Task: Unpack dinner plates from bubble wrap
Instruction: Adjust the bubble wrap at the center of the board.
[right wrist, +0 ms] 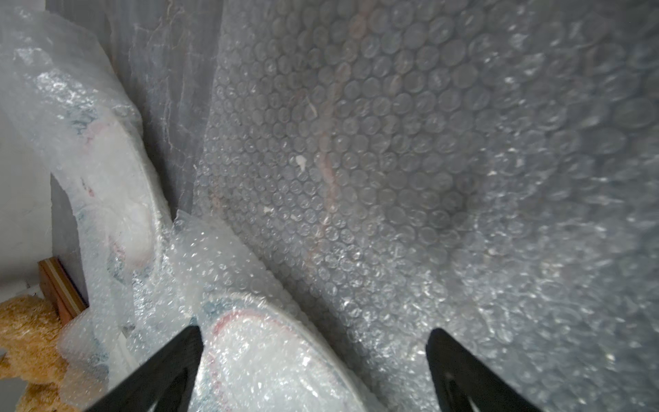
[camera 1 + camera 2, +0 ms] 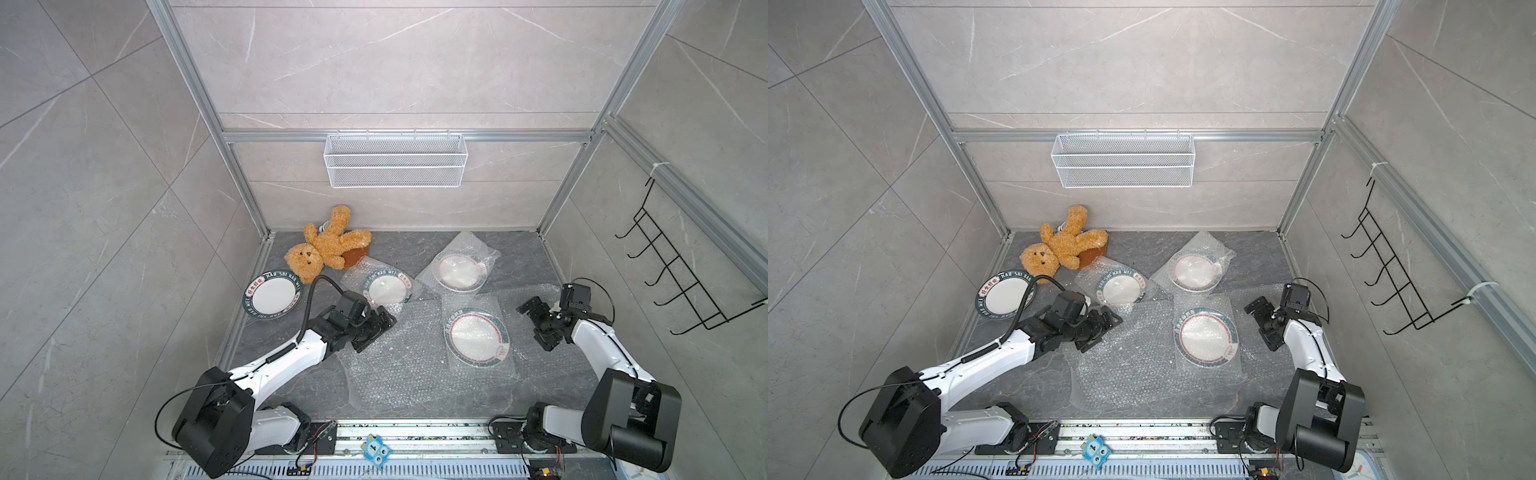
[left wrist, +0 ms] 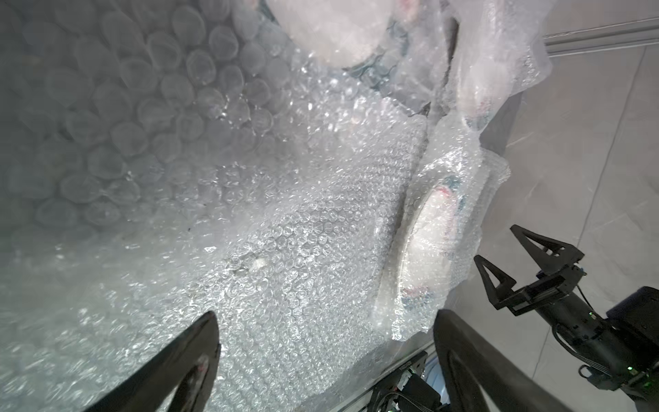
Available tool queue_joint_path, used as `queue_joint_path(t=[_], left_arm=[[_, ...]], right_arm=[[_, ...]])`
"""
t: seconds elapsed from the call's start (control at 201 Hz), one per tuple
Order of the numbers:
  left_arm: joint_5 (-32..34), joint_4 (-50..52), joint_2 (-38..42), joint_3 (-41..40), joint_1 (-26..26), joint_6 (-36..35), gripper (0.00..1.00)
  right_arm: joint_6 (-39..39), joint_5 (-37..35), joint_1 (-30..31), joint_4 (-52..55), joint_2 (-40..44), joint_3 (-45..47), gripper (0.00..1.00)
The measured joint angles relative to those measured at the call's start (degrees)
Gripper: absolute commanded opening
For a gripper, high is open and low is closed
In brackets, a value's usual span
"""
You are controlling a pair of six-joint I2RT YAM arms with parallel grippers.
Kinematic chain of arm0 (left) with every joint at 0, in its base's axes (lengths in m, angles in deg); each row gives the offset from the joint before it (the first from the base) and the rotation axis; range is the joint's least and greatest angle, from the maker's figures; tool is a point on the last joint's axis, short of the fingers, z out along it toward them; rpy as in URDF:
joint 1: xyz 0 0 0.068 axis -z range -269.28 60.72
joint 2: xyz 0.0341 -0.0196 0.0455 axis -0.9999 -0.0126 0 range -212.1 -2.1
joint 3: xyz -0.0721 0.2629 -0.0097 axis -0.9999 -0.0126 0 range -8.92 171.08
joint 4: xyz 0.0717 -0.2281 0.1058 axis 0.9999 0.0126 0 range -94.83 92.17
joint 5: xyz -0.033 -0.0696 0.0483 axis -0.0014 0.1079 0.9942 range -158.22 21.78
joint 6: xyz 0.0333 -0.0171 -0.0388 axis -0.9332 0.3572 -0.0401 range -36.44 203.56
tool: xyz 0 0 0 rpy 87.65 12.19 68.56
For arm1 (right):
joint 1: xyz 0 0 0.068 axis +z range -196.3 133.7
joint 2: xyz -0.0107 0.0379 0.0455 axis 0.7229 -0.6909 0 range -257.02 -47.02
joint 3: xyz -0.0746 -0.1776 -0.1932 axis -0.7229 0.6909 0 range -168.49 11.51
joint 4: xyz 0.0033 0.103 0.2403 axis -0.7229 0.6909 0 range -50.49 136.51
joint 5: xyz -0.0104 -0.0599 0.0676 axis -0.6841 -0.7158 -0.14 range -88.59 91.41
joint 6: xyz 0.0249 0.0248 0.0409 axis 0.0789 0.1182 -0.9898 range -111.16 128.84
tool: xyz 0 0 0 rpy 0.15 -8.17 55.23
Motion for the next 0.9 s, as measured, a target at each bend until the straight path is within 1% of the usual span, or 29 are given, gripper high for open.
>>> queue_joint_path(t=[0.194,0.379,0.534,0.738,0.902], left_arm=[[0.8,1.2,-0.7,-3.9,0.0,0.5,0.97],[3.8,4.7,3.4,-7.4,0.0,1.3,0.98],[5.8,6.0,3.7,-8.7,-0.4,2.8,0.97],[7.6,8.5,5.7,-10.6,-4.2,5.1,0.97],[7.5,9.2,10.4,-13.6,-9.7,6.1,0.97]], right_arm=[[-0.2,-0.2,-1.4,-0.5,-2.1,0.3,1.00],[-1.3,0.2,-2.7,-2.0,-3.5,0.5,1.00],[-2.0,1.4,-3.2,-3.3,-4.6,1.2,1.00],[-3.2,1.1,-3.5,-2.6,-4.8,3.3,1.00],[-4.9,1.4,-4.5,-2.1,-2.1,6.8,1.00]])
